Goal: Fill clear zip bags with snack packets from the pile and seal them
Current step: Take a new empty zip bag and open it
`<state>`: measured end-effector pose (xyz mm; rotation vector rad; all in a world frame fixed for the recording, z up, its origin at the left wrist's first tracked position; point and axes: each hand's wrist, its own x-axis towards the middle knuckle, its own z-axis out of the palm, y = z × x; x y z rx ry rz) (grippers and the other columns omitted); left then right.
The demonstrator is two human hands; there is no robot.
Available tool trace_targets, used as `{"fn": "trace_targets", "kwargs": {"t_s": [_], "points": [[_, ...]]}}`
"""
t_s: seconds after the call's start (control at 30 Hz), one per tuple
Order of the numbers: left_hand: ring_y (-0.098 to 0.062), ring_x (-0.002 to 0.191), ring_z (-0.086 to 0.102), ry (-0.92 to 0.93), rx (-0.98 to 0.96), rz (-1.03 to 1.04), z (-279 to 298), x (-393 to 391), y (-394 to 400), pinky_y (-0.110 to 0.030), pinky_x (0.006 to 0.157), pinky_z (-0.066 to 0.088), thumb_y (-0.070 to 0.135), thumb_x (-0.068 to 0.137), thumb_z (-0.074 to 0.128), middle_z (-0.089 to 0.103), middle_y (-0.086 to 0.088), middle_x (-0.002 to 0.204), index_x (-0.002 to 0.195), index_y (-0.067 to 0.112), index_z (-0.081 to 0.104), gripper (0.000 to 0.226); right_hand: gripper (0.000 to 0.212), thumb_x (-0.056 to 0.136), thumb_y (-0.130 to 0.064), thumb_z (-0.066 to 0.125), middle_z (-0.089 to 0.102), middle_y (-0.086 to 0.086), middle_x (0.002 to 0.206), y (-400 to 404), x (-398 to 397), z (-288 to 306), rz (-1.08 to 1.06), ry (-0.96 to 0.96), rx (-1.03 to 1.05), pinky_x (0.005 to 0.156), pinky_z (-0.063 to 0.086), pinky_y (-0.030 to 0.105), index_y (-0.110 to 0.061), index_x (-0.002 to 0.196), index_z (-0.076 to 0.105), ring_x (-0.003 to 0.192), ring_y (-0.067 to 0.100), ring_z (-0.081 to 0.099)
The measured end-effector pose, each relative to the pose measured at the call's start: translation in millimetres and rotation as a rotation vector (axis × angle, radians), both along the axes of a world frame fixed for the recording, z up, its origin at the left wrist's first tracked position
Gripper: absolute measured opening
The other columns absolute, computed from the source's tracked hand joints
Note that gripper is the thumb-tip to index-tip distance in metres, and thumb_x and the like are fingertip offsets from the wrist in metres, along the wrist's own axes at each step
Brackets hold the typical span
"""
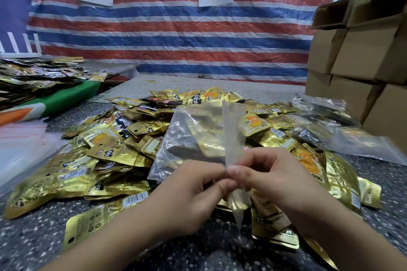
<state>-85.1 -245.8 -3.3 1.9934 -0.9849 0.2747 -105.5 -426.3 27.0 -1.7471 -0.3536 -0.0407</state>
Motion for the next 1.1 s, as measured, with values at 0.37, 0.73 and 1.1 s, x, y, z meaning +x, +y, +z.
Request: {"fn": "trace_targets", "kwargs": {"t_s": [0.37, 0.73, 1.1], "points": [[-0.006, 0.053, 0.055, 0.108, -0.190, 0.210, 2, 10, 13, -0.020, 0.054, 0.044, 0.017, 0.096, 0.058, 0.063, 0.011, 0.068, 0.130, 0.049, 0.043, 0.048, 0.026, 0.082, -0.005, 0.060, 0.063, 0.007, 0.050, -11, 11, 1, -0.395, -0.187, -0.134, 0.053, 0.044, 0.034, -0.008, 0.057, 0.055, 0.050, 0.020, 0.052], [0.011, 0.052, 0.044, -0.311, 0.036, 0.135, 9, 3, 16, 0.000, 0.057, 0.029, 0.008, 0.093, 0.048, 0.069, 0.007, 0.088, 0.147, 0.027, 0.043, 0.058, 0.035, 0.089, -0.009, 0.052, 0.063, 0.008, 0.048, -6, 10, -2, -0.393, -0.154, -0.158, 0.048, 0.048, 0.031, -0.003, 0.054, 0.053, 0.047, 0.019, 0.061], [-0.007, 0.065, 0.055, -0.327, 0.320, 0.129, 8, -16, 7, -0.031, 0.058, 0.047, 0.076, 0.084, 0.047, 0.061, 0.011, 0.075, 0.096, 0.030, 0.059, 0.049, 0.046, 0.084, -0.003, 0.054, 0.047, -0.005, 0.036, -3, 12, -6, -0.467, -0.189, -0.095, 0.034, 0.033, 0.016, -0.008, 0.040, 0.044, 0.035, 0.009, 0.046]]}}
